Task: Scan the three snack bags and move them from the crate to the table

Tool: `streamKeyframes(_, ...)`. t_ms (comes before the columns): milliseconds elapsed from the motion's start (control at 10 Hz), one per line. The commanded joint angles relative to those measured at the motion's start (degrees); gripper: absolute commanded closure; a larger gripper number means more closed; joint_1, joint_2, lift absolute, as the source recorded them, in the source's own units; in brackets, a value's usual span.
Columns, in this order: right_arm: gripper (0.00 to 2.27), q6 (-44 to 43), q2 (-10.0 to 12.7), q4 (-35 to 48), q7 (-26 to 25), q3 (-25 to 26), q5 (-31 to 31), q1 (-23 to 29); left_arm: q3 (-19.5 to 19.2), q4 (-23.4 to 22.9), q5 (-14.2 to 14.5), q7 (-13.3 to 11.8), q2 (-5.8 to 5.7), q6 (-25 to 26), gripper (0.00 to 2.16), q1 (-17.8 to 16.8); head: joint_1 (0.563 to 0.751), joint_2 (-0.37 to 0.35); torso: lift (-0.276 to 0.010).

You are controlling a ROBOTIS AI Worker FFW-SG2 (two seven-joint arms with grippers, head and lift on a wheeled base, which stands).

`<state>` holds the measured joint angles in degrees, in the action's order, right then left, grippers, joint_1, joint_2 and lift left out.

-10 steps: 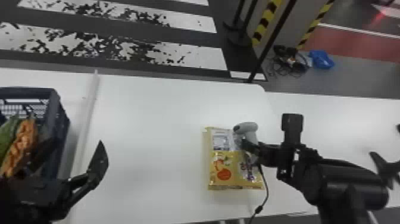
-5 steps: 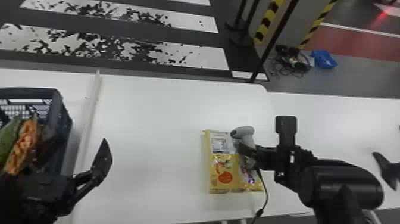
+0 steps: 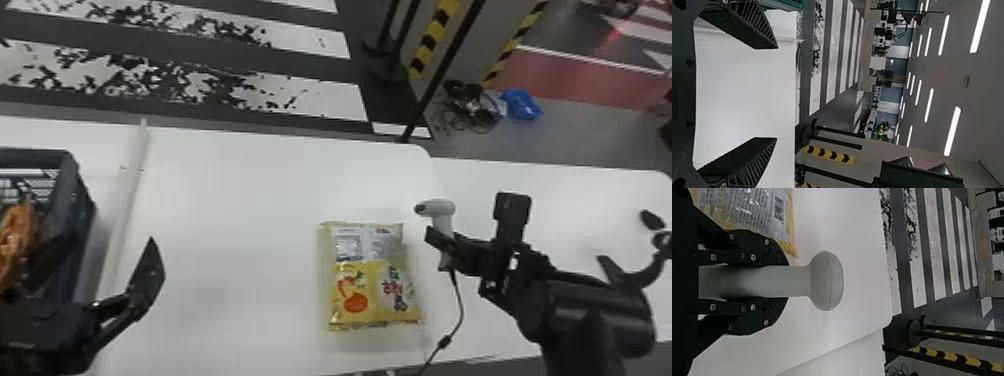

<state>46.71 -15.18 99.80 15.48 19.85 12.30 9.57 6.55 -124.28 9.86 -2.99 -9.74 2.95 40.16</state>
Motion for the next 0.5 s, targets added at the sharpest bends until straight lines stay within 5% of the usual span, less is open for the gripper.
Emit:
streamKeyframes(0, 2.24, -5.08, -2.05, -7.60, 1.39, 1.24, 0.45, -1.84, 0.04, 0.00, -0.02, 0.00, -0.02, 0.00, 0.03, 0.00, 0.695, -0.344, -0.062)
streamKeyframes(400, 2.24, -14.05, -5.12, -23.69, 4.82, 1.07, -1.49, -6.85, 0.13, -0.09, -0.02, 0.00, -0.20, 0.00, 0.03, 0.00, 0.695, -0.350, -0.062)
